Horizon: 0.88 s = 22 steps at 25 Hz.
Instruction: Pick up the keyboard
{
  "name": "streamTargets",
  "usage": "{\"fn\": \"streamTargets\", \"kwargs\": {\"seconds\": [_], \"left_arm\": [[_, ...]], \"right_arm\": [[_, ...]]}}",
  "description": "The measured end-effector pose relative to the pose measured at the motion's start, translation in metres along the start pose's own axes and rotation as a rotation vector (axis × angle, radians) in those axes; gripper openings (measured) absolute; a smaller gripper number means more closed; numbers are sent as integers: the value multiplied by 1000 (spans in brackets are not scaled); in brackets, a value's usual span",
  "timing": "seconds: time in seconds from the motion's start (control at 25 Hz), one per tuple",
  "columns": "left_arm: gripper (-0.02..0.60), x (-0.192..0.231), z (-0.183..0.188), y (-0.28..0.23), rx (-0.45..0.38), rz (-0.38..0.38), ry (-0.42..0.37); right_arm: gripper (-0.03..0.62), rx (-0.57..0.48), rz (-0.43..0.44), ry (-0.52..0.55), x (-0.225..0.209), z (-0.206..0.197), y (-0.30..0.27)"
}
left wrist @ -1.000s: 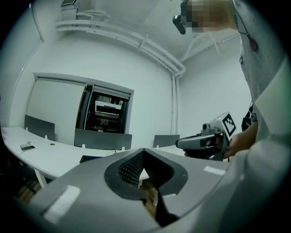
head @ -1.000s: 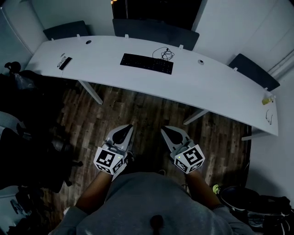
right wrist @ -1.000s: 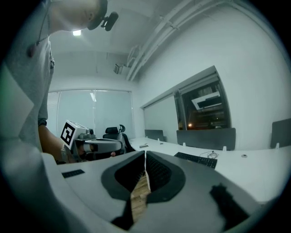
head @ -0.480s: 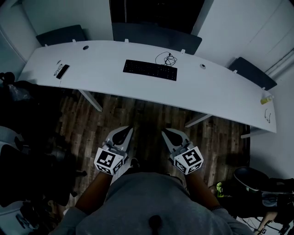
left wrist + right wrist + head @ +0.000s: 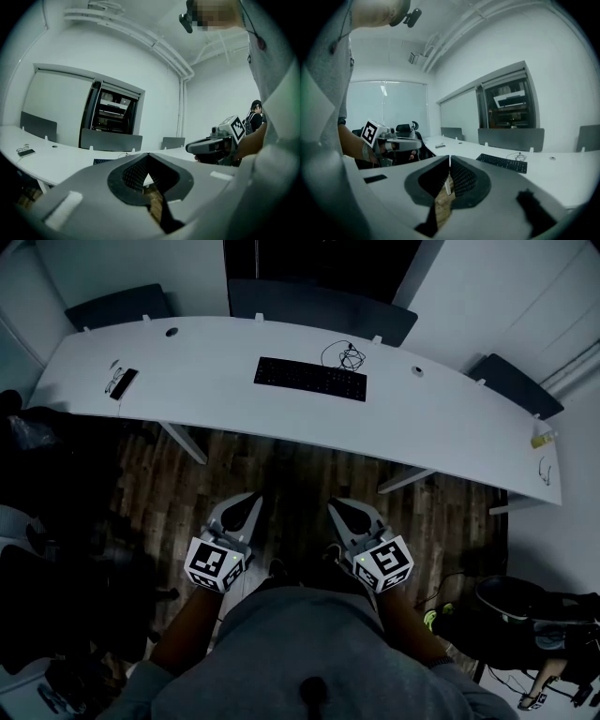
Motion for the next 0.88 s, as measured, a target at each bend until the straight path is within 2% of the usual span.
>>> {"fn": "streamTargets", "kwargs": {"seconds": [0.24,0.44,0.88], "left_arm": [[5,8,1,-14,9,4,5],[5,23,9,-24,11,39,-8],[5,52,35,-80,9,94,-32]], "right_arm": [[20,-14,11,-12,-16,-2,-17],[20,-36,50,-8,-32,-2,-44],[20,-53,94,-14,-99,-4,-81]]}}
Point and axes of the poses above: the fingertips, and each gripper's own axes: y backward along the fingers, x to its left, z out of its top, the point moved 5 cm from there along y, backward along the fingers, and after that the axes turned 14 degrees about y, right-handed, at the moved point
